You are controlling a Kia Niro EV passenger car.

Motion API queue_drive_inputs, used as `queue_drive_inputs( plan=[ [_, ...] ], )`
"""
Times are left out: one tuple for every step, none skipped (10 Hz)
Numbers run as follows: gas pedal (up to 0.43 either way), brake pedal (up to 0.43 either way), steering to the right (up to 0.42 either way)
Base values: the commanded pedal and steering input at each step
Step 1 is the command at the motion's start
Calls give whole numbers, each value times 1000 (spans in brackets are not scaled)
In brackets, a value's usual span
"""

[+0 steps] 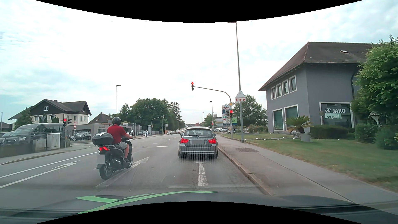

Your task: Follow the waypoints while adhering to traffic rules and regulations

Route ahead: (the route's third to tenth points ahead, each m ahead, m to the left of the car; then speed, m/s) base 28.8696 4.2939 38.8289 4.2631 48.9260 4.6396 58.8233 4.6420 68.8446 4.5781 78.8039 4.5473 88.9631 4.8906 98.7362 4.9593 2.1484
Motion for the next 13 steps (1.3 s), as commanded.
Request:
queue_drive_inputs(
  plan=[
    [0, 152, -2],
    [0, 159, -2],
    [0, 171, -1],
    [0, 171, -1],
    [0, 177, -1],
    [0, 183, -1],
    [0, 183, -1],
    [0, 189, -1],
    [0, 195, -1],
    [0, 195, -1],
    [0, 201, -1],
    [0, 201, -1],
    [0, 201, -1]
  ],
)
